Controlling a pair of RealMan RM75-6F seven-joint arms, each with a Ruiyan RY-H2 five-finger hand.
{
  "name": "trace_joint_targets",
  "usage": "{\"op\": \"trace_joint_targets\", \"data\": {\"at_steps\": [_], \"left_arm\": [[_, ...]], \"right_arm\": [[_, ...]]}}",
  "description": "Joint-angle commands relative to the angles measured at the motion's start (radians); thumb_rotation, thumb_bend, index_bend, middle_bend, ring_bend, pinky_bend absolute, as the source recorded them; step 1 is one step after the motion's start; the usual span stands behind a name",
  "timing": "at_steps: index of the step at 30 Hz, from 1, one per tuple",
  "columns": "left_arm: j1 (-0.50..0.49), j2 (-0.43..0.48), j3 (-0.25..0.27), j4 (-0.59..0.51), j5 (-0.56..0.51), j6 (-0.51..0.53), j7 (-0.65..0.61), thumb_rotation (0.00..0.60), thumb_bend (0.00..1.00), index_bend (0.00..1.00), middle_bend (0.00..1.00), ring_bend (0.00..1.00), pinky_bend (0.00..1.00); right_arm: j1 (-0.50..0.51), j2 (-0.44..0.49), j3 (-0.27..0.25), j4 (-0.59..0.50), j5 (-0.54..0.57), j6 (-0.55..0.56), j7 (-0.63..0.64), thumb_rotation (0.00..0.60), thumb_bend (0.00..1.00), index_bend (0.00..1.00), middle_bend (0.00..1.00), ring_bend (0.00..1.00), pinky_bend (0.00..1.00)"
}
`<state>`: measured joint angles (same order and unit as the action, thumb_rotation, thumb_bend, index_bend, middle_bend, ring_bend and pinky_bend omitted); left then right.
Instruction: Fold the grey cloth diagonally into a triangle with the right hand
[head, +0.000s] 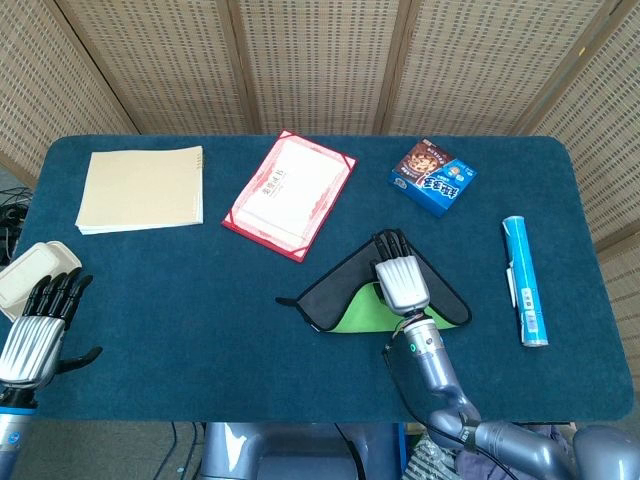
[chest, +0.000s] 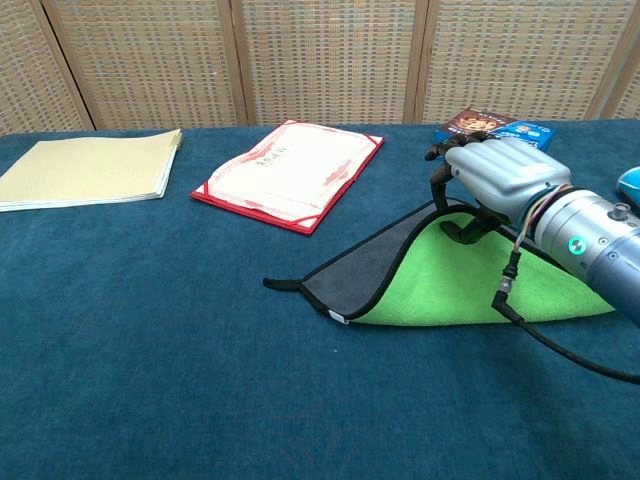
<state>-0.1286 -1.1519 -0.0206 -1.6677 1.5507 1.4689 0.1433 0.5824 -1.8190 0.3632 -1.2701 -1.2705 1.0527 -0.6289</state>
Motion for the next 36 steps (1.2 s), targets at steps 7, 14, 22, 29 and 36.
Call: {"op": "trace_joint_targets", "data": {"at_steps": [7, 14, 22, 29, 36], "left_arm": [[0.002, 0.002, -0.001, -0.003, 0.004, 0.009, 0.002, 0.6, 0.12, 0.0, 0.0, 0.0, 0.0], [0.001, 0.002, -0.006, -0.001, -0.007, 0.005, -0.004, 0.6, 0.12, 0.0, 0.0, 0.0, 0.0], [-0.004, -0.002, -0.005, 0.003, -0.013, -0.009, -0.003, 0.6, 0.12, 0.0, 0.0, 0.0, 0.0], [-0.005, -0.002, -0.006, 0.002, -0.014, -0.009, -0.001, 0.6, 0.12, 0.0, 0.0, 0.0, 0.0], [-0.006, -0.002, -0.006, 0.0, -0.015, -0.01, -0.001, 0.6, 0.12, 0.0, 0.0, 0.0, 0.0]], "right_arm": [[0.051, -0.024, 0.012, 0.072, 0.042, -0.025, 0.018, 0.6, 0.55, 0.62, 0.14, 0.0, 0.0], [0.093, -0.041, 0.02, 0.135, 0.064, -0.041, 0.023, 0.6, 0.55, 0.62, 0.14, 0.0, 0.0], [0.13, -0.05, 0.04, 0.183, 0.092, -0.043, 0.037, 0.6, 0.55, 0.62, 0.14, 0.0, 0.0], [0.156, -0.049, 0.041, 0.205, 0.106, -0.049, 0.049, 0.6, 0.55, 0.62, 0.14, 0.0, 0.0], [0.183, -0.059, 0.038, 0.238, 0.127, -0.069, 0.056, 0.6, 0.55, 0.62, 0.14, 0.0, 0.0]]}}
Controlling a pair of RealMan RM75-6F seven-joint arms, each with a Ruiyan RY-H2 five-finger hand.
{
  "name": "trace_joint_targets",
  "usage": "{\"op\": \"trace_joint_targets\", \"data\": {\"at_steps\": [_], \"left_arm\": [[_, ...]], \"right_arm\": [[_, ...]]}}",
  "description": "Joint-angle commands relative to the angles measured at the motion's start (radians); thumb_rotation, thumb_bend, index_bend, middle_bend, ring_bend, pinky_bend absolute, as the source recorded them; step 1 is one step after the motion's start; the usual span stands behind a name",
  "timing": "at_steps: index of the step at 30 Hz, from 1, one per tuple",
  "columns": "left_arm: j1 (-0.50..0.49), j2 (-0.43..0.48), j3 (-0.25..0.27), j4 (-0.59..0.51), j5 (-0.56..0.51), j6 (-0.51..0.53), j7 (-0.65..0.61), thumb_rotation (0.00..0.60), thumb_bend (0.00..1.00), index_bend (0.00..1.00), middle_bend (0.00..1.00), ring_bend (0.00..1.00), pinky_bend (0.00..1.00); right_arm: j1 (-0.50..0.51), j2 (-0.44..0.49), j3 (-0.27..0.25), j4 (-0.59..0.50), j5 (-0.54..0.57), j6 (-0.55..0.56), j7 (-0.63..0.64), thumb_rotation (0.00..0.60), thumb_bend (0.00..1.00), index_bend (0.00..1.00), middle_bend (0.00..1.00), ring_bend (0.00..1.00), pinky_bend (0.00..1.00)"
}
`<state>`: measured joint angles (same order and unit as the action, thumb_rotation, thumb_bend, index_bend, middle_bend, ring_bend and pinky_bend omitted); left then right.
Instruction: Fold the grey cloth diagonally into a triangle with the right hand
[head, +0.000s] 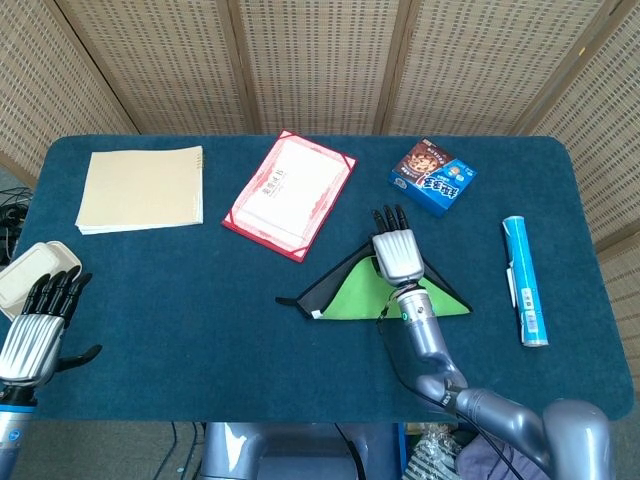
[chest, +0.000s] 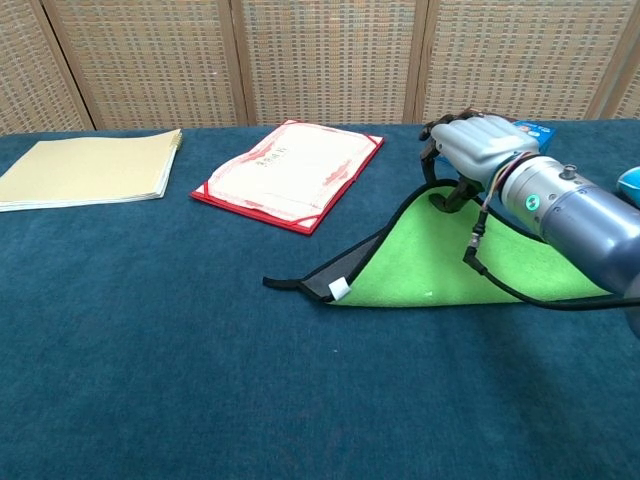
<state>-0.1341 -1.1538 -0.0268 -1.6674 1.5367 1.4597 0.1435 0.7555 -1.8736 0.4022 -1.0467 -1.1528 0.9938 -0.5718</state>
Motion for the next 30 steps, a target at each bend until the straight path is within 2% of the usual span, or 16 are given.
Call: {"op": "trace_joint_targets", "data": {"at_steps": [1, 13, 30], "left_arm": [[-0.001, 0.0, 0.0, 0.001, -0.001, -0.002, -0.002, 0.6, 0.12, 0.0, 0.0, 0.0, 0.0], [-0.004, -0.001, 0.001, 0.003, -0.003, -0.009, -0.002, 0.6, 0.12, 0.0, 0.0, 0.0, 0.0], [-0.007, -0.005, 0.001, 0.005, -0.014, -0.018, 0.013, 0.6, 0.12, 0.0, 0.0, 0.0, 0.0]], "right_arm": [[0.015, -0.006, -0.001, 0.024, 0.014, -0.015, -0.002, 0.6, 0.55, 0.62, 0.14, 0.0, 0.0], [0.061, -0.034, 0.008, 0.137, 0.07, -0.064, 0.022, 0.6, 0.55, 0.62, 0.14, 0.0, 0.0], [0.107, -0.068, -0.013, 0.27, 0.08, -0.115, 0.077, 0.6, 0.55, 0.63, 0.14, 0.0, 0.0]]}}
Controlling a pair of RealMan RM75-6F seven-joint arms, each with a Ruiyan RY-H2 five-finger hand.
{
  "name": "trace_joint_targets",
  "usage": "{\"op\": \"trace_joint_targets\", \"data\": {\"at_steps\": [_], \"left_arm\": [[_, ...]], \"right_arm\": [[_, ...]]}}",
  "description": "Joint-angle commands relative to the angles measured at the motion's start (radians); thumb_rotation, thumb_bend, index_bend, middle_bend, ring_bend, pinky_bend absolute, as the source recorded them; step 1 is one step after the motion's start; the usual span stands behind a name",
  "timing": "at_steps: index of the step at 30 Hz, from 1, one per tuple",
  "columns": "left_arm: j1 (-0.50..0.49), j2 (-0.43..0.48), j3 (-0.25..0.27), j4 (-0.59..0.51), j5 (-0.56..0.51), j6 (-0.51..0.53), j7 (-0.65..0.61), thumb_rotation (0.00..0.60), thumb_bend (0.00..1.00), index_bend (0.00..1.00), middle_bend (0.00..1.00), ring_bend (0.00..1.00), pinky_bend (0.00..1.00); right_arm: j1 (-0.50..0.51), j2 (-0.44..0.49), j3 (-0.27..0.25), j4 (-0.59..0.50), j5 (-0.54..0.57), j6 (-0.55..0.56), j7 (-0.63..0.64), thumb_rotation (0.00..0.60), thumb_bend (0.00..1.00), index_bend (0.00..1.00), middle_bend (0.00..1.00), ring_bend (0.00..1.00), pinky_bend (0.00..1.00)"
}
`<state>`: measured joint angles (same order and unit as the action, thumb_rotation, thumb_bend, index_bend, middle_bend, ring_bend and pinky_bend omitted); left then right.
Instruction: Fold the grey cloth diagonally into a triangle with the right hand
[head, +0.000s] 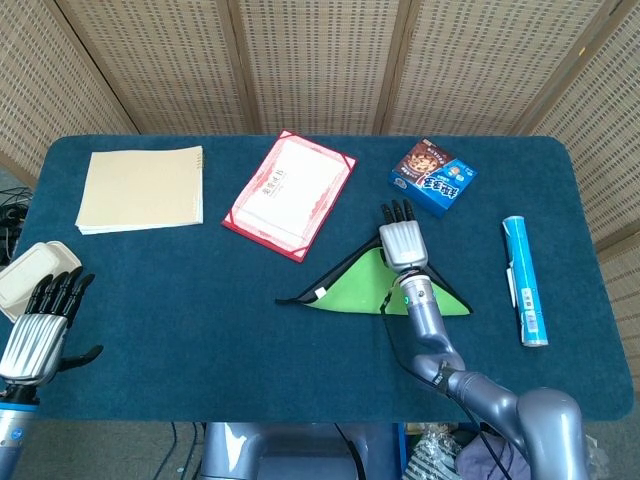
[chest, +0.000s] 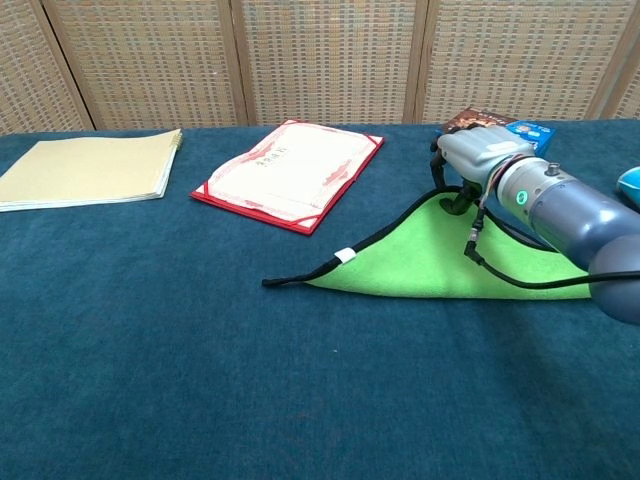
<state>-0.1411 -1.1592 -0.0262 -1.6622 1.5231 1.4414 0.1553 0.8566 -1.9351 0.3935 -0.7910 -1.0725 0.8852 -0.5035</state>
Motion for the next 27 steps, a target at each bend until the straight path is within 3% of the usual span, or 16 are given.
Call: {"op": "trace_joint_targets", "data": {"at_steps": [1, 27], "left_arm": [[0.0, 0.0, 0.0, 0.0, 0.0, 0.0, 0.001, 0.6, 0.12, 0.0, 0.0, 0.0, 0.0], [-0.001, -0.002, 0.001, -0.003, -0.001, 0.001, 0.007, 0.6, 0.12, 0.0, 0.0, 0.0, 0.0]], "right_arm": [[0.008, -0.009, -0.005, 0.023, -0.001, -0.008, 0.013, 0.6, 0.55, 0.63, 0.14, 0.0, 0.0], [0.048, -0.038, -0.021, 0.128, 0.005, -0.044, 0.068, 0.6, 0.55, 0.63, 0.14, 0.0, 0.0]]}}
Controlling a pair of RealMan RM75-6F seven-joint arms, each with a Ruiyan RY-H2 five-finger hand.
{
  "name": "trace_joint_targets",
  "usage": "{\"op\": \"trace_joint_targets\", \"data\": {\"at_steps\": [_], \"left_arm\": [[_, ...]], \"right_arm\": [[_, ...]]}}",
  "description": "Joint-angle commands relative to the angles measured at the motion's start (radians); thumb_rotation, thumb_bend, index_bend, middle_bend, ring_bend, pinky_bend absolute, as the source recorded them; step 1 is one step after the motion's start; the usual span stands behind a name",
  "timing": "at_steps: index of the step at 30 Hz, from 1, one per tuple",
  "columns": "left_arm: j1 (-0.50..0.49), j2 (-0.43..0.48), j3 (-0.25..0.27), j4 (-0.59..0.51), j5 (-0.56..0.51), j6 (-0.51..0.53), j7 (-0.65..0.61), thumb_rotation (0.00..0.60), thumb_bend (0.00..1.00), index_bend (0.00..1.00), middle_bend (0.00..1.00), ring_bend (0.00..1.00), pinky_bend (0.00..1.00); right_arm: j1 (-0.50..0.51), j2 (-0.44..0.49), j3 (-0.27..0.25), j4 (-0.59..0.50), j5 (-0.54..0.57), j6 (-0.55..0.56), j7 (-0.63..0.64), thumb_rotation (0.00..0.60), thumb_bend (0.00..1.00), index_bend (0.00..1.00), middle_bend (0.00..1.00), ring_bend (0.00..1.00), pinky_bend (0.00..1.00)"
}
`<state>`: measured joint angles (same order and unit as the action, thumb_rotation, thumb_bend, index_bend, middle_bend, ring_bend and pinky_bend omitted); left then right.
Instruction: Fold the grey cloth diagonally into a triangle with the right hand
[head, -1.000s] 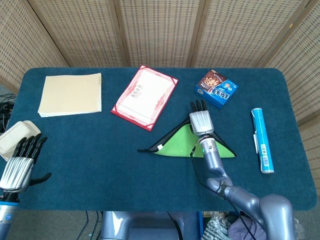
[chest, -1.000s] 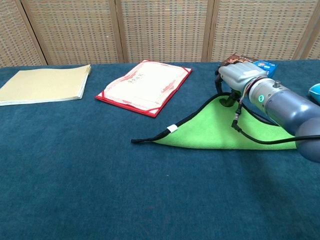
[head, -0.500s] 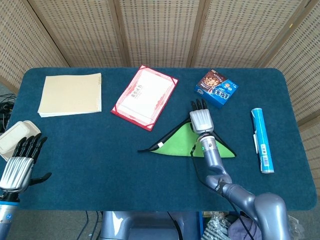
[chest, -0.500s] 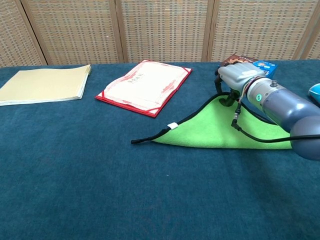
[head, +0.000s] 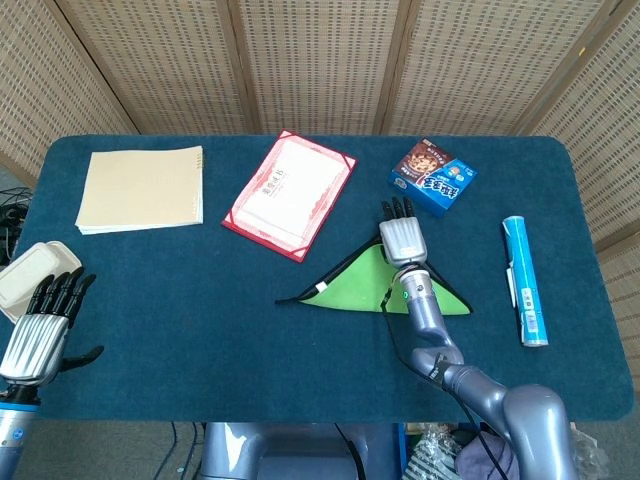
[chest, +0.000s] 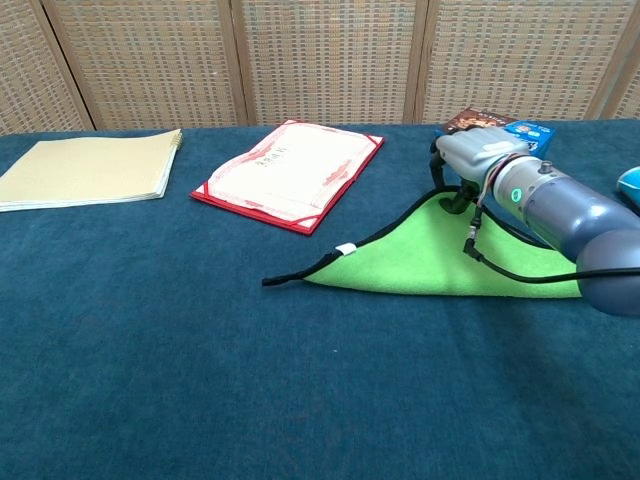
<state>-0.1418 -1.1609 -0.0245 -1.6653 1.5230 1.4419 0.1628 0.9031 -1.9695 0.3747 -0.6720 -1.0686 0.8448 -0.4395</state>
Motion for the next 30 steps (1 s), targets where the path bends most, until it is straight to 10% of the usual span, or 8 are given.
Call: {"op": "trace_joint_targets", "data": {"at_steps": [1, 22, 30], "left_arm": [[0.0, -0.001, -0.001, 0.001, -0.002, -0.001, -0.001, 0.6, 0.12, 0.0, 0.0, 0.0, 0.0], [-0.003, -0.007, 0.0, 0.005, -0.006, -0.006, 0.011, 0.6, 0.12, 0.0, 0.0, 0.0, 0.0], [-0.003, -0.007, 0.001, 0.005, -0.004, -0.005, 0.009, 0.6, 0.12, 0.0, 0.0, 0.0, 0.0]], "right_arm": [[0.003, -0.005, -0.003, 0.015, 0.001, -0.005, 0.005, 0.6, 0.55, 0.63, 0.14, 0.0, 0.0], [0.027, -0.025, -0.007, 0.089, -0.002, -0.032, 0.055, 0.6, 0.55, 0.63, 0.11, 0.0, 0.0], [0.023, -0.021, -0.015, 0.084, 0.003, -0.05, 0.044, 0.6, 0.48, 0.33, 0.0, 0.0, 0.0]]}}
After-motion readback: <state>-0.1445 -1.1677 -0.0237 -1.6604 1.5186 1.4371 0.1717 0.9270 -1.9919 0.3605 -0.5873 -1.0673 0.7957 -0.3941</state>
